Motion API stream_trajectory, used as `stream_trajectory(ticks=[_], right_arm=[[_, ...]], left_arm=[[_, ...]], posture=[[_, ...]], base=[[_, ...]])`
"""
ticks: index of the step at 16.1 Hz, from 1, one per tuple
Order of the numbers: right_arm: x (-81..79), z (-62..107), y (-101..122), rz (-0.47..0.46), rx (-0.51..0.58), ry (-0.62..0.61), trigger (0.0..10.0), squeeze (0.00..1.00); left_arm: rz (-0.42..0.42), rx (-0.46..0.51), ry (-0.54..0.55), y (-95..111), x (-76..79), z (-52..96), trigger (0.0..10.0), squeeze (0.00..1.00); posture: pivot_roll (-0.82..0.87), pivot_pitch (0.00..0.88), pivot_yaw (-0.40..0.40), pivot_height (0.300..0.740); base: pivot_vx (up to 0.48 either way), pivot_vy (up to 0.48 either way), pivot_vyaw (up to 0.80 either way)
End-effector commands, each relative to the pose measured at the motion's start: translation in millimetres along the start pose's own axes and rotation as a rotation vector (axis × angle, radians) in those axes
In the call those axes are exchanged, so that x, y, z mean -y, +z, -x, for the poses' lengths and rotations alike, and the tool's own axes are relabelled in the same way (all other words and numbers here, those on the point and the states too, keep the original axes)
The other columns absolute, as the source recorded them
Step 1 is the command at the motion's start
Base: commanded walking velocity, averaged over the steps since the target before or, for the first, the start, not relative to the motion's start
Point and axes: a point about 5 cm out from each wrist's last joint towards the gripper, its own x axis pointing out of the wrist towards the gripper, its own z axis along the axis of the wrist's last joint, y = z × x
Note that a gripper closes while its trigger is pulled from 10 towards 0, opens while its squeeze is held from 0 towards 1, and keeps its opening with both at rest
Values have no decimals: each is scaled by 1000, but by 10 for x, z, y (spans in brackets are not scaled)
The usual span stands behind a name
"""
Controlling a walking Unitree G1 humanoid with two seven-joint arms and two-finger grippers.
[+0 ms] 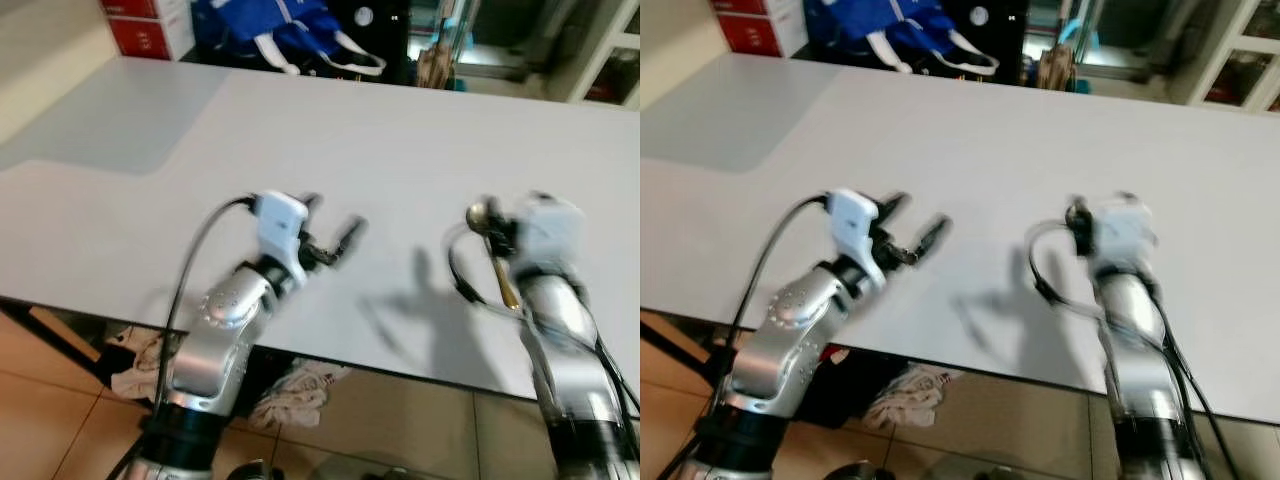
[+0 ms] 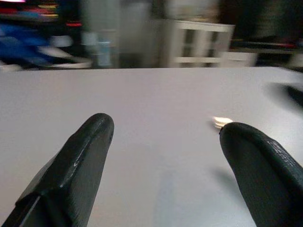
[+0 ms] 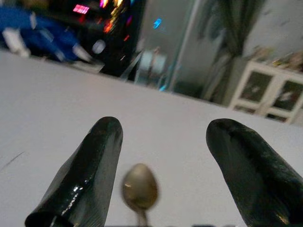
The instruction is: Setting the table
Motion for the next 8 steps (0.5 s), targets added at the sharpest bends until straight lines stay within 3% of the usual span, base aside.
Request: stream_trajectory(ticks=[1, 3, 5, 6, 8], right_arm=[[96, 97, 104, 15, 69, -54, 10000, 0], [85, 283, 61, 22, 77, -58, 10000, 0], [13, 568, -187, -3, -13, -28, 10000, 0], [10, 615, -226, -6, -33, -27, 10000, 0], [92, 914, -370, -20, -126, -49, 10000, 0]], left_arm=[[-48, -17, 85, -40, -92, 12, 10000, 0], [-101, -51, 181, -159, -172, 73, 10000, 0], [-110, -85, 317, -347, -319, 285, 10000, 0], [-112, -91, 341, -370, -348, 319, 10000, 0], [-120, -98, 333, -380, -380, 538, 10000, 0]], posture=[[-41, 21, 19, 740], [-44, 20, 22, 740], [-61, 22, 27, 740], [-61, 22, 27, 740], [-58, 27, 29, 740]], base=[[0, 0, 0], [0, 0, 0], [0, 0, 0], [0, 0, 0], [0, 0, 0]])
